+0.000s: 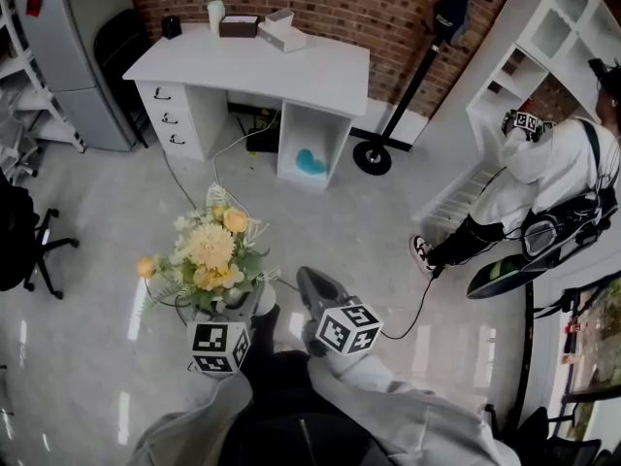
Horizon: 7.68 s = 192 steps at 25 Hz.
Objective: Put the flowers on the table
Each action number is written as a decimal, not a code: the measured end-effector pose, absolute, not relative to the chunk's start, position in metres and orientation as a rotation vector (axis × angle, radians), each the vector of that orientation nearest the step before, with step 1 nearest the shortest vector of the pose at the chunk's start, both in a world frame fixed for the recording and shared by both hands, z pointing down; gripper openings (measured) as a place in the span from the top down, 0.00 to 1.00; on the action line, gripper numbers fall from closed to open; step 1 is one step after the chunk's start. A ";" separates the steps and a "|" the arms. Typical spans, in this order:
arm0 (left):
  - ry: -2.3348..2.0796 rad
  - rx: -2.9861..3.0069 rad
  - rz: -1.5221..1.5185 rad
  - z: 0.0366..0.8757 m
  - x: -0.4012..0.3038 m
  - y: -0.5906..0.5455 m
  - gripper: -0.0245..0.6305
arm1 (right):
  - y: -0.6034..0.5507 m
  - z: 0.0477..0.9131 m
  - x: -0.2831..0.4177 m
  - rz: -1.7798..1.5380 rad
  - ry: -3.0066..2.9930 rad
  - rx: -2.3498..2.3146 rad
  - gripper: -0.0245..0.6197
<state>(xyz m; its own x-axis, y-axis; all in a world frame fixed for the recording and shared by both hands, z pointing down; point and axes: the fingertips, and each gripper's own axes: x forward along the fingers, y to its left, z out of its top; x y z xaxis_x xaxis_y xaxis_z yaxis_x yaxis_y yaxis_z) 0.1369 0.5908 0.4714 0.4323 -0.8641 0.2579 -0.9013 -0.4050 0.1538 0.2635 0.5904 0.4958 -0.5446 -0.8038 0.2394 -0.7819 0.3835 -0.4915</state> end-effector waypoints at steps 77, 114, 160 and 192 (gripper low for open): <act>-1.707 2.238 0.193 0.489 0.012 0.053 0.39 | 0.016 0.488 0.114 -0.874 2.791 -1.133 0.96; -1.750 2.077 0.107 0.504 -0.068 -0.259 0.39 | -0.300 0.525 0.004 -1.149 2.862 -0.874 0.96; -1.562 2.331 0.230 0.491 -0.153 -0.447 0.39 | -0.447 0.506 -0.046 -0.977 2.691 -1.267 0.96; -1.443 2.616 0.361 0.511 -0.242 -0.697 0.39 | -0.628 0.488 -0.157 -0.727 2.567 -1.642 0.96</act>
<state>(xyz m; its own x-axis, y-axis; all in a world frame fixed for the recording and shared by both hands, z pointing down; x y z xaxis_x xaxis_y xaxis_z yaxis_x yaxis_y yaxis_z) -0.2419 -0.6965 0.5115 0.5136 -0.8142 0.2708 -0.8458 -0.5335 0.0001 -0.1565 -0.6283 0.4879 -0.4504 -0.8610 0.2364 -0.8570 0.3428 -0.3847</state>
